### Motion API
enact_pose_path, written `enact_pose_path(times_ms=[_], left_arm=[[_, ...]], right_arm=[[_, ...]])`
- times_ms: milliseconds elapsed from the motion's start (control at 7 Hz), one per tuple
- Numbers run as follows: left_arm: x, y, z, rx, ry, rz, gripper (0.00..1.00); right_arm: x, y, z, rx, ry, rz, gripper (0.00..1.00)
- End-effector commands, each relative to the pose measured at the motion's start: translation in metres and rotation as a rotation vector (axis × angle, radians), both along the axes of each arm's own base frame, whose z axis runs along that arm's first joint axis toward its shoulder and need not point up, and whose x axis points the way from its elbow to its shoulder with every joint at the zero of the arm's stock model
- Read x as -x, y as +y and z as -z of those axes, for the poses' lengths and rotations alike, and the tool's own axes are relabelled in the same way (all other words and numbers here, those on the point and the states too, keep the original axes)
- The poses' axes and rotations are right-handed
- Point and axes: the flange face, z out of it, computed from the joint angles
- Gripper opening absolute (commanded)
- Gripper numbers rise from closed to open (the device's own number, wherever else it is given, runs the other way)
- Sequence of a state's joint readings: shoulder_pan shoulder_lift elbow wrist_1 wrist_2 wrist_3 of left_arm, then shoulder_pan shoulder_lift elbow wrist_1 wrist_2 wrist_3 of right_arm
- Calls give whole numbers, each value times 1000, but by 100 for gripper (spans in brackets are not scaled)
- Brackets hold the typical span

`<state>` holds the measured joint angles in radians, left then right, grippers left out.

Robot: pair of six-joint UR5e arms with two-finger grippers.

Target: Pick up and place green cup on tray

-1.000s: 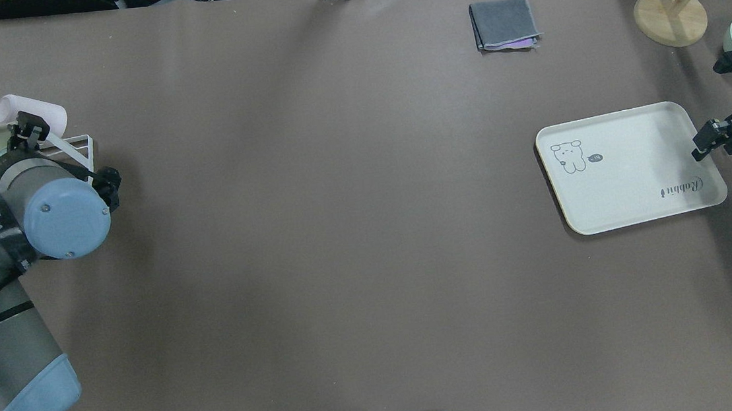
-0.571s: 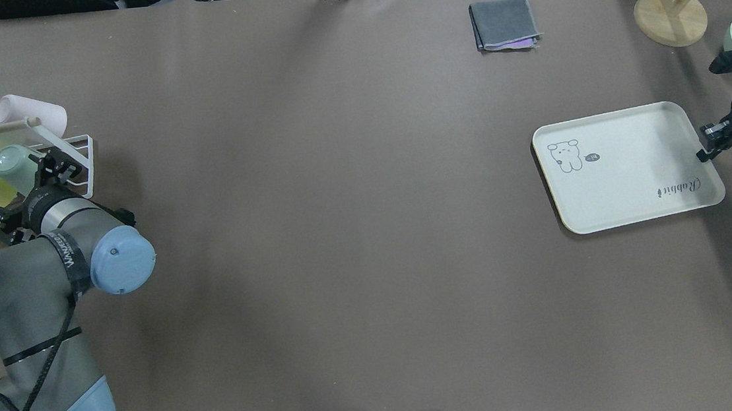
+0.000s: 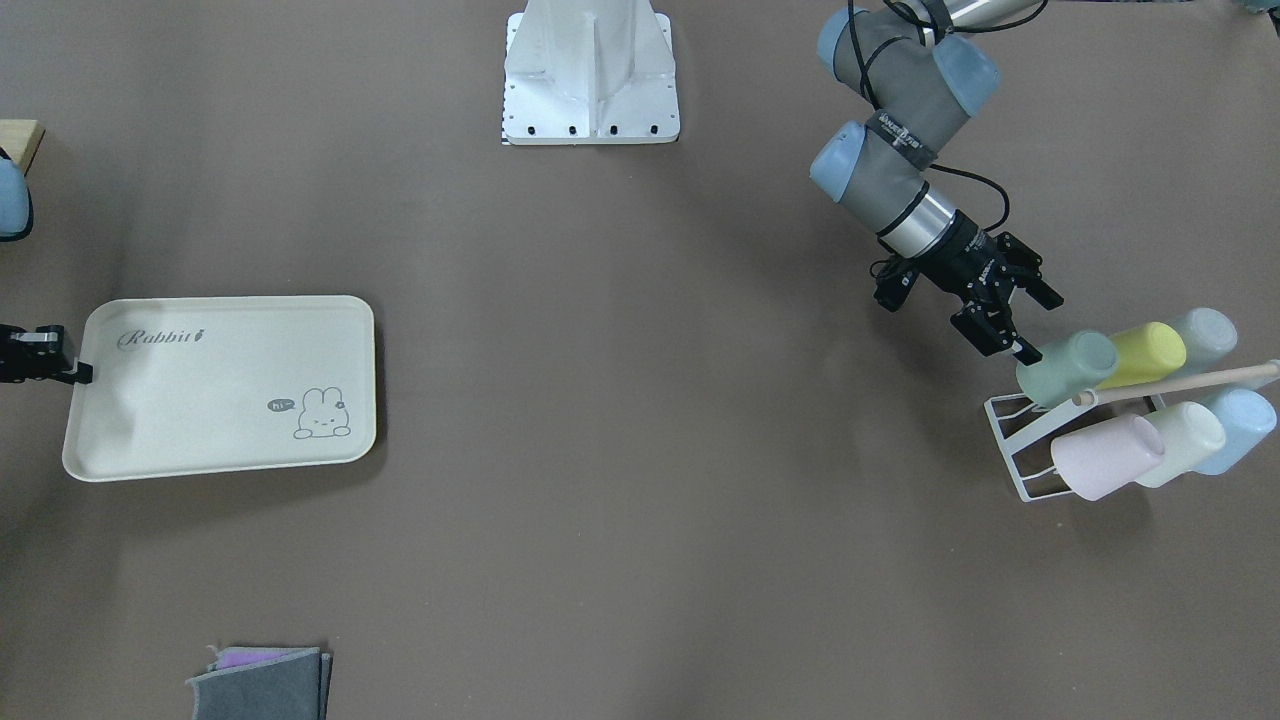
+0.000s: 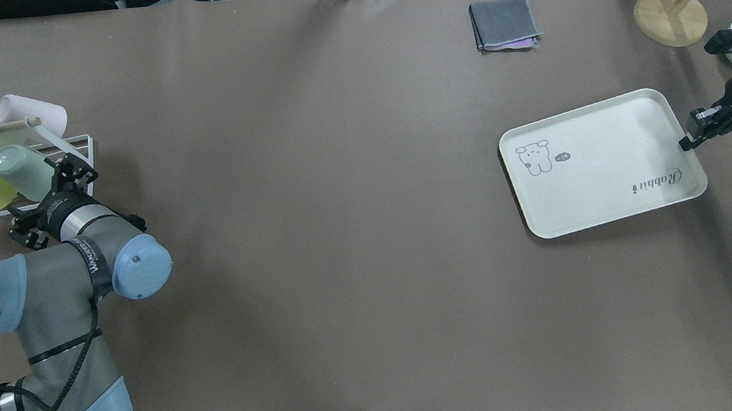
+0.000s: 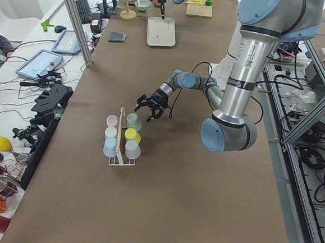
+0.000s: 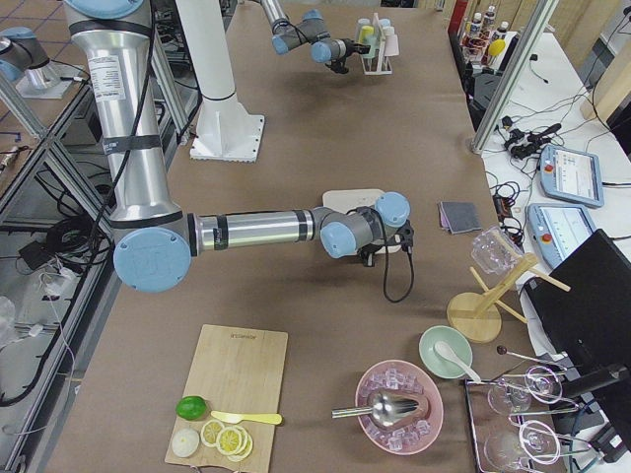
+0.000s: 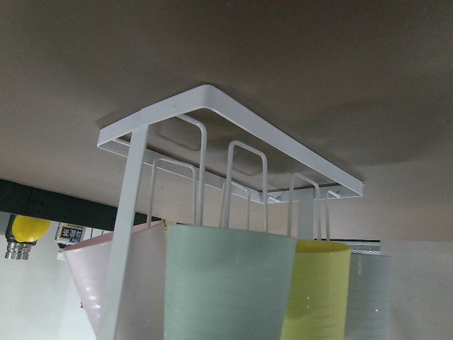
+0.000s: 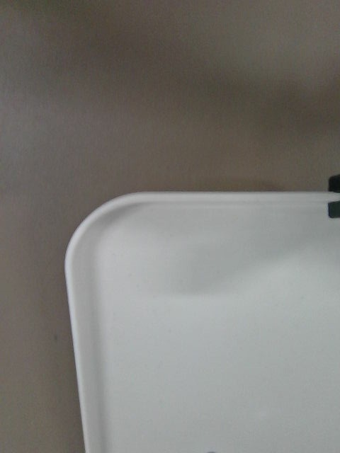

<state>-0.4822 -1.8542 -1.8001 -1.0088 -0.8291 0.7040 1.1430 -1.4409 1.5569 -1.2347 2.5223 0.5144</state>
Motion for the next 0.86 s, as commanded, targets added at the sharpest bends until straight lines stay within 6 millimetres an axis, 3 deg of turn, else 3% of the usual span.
enact_pose_path(times_ms=[0,286,429,714], left_arm=[[-6,-6,-13,-12,-27,0,97],[-17,-12,-32,-23,-33,-11,97],[-19,-13,-33,-26,-29,-15,97],[-22,-16,-45,-24,-34,-15,97]], right_arm=[[75,35,89,98,-40,-4,0],[171,47,181,184,-54,-38,0],[218,70,213,196,-63,-9,0],[275,116,243,162,-49,-18,0]])
